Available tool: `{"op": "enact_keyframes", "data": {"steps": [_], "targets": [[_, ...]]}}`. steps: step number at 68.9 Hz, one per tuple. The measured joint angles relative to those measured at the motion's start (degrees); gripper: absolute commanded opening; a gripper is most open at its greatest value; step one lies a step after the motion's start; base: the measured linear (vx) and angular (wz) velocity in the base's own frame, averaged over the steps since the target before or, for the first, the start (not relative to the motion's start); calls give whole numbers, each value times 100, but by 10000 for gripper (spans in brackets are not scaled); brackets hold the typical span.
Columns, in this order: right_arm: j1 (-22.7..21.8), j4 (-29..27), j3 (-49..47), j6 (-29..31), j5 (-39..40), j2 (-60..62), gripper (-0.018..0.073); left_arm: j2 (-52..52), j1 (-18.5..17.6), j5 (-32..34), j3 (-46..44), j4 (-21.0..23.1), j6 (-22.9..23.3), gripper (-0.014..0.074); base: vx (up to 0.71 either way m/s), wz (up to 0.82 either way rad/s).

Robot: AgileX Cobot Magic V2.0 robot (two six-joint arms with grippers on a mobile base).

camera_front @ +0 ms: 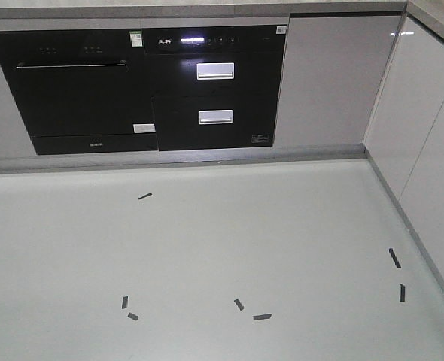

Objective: Transfer vegetables to tray and serve
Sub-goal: 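Drive the base forward toward the counter with both arms held still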

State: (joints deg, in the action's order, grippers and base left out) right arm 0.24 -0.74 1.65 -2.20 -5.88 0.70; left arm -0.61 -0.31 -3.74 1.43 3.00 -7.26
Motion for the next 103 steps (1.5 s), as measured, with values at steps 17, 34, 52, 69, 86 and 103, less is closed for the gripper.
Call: {"op": "enact_keyframes", "data": {"steps": [17,34,52,69,86,103], "targets": [[0,0,0,0,0,0,-3,0,0,0,0,0,0,-6,0,0],[0,0,0,0,0,0,-3,0,0,0,0,0,0,-6,0,0],[0,0,0,0,0,0,-3,0,0,0,0,0,0,-6,3,1],[0,0,0,0,0,0,-3,0,0,0,0,0,0,-6,6,-1],[0,0,0,0,0,0,-3,0,0,-1,0,0,0,-6,10,0],[0,0,0,0,0,0,-3,0,0,-6,0,0,0,-6,11,-4]]}}
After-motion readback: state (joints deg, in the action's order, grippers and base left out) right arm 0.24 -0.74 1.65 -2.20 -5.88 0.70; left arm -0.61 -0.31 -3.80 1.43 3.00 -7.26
